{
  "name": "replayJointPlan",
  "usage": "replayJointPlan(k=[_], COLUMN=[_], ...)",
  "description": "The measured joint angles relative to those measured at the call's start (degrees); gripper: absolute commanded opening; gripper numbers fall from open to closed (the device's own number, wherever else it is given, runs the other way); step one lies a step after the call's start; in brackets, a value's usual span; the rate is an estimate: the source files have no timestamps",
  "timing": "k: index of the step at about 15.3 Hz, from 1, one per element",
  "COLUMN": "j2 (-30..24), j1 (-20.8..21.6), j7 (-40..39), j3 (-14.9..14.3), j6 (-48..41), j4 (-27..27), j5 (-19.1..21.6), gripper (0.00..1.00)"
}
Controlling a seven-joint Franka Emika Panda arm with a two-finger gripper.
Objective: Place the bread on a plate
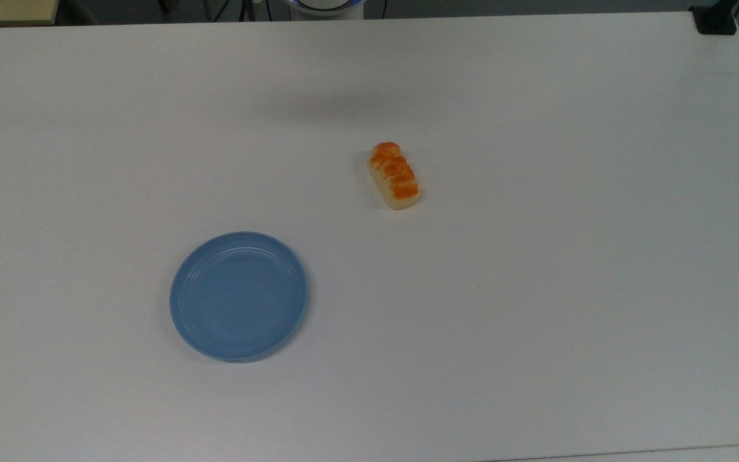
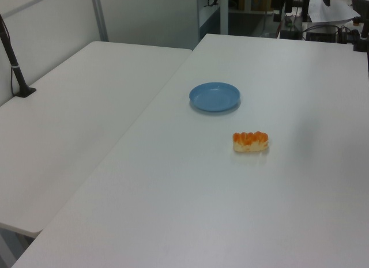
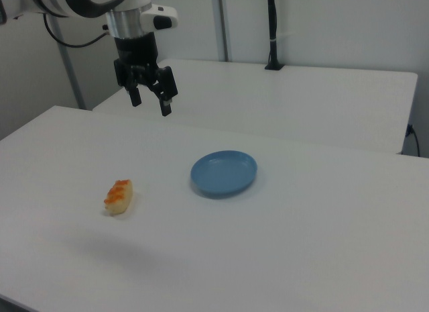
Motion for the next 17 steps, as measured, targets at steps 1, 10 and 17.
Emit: replayJointPlan(k=[1, 10, 17], j2=[0.00, 1.72, 1.66], j1=[0.00, 0.04, 0.14], j7=[-0.03, -0.03, -5.08], j3=[0.00, 0.12, 0.34], j6=[0.02, 6.72, 3.29], j4=[0.00, -0.22, -0.19], j5=[0.00, 0.07, 0.07], gripper=[1.00, 1.00, 1.00])
